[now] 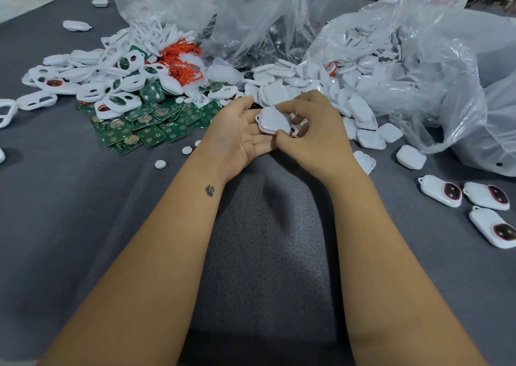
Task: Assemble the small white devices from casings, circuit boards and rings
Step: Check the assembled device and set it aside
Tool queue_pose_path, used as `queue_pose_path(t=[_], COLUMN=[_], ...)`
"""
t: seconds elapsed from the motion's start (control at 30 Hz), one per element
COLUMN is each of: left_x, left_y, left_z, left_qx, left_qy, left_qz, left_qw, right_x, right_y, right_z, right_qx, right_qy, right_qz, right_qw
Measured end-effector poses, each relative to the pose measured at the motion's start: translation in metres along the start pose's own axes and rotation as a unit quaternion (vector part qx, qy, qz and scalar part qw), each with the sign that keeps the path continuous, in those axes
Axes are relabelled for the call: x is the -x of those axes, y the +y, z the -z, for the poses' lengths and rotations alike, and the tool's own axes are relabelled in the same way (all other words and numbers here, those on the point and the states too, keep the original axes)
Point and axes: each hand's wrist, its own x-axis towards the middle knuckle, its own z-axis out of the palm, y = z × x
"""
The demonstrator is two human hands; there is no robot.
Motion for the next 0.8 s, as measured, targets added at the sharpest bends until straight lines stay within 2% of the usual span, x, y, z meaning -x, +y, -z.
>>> queue_pose_path(t=[0.23, 0.57, 0.67, 0.8], left_x=[-0.0036, -0.0028, -0.0037, -0.0044], left_y=[-0.0066, -0.0095, -0.0095, -0.0087], left_z=[0.0016, 0.0011, 0.001, 0.0017], left_qx=[-0.058, -0.066, -0.049, -0.018], left_qy=[0.021, -0.019, -0.011, -0.013], left_qz=[-0.057, -0.093, -0.089, -0.095], left_qw=[0.996, 0.993, 0.995, 0.995], right_x=[0.0007, 0.0017, 0.0003, -0.0016], right_y=[0.0006, 0.0012, 0.0005, -0.0022], right_z=[-0.0031, -0.0027, -0.0037, -0.0059], right_qx=[0.006, -0.023, -0.051, -0.155], right_qy=[-0.003, 0.013, 0.008, 0.038], right_qz=[0.019, 0.031, 0.005, -0.073], right_qw=[1.0, 0.999, 0.999, 0.984])
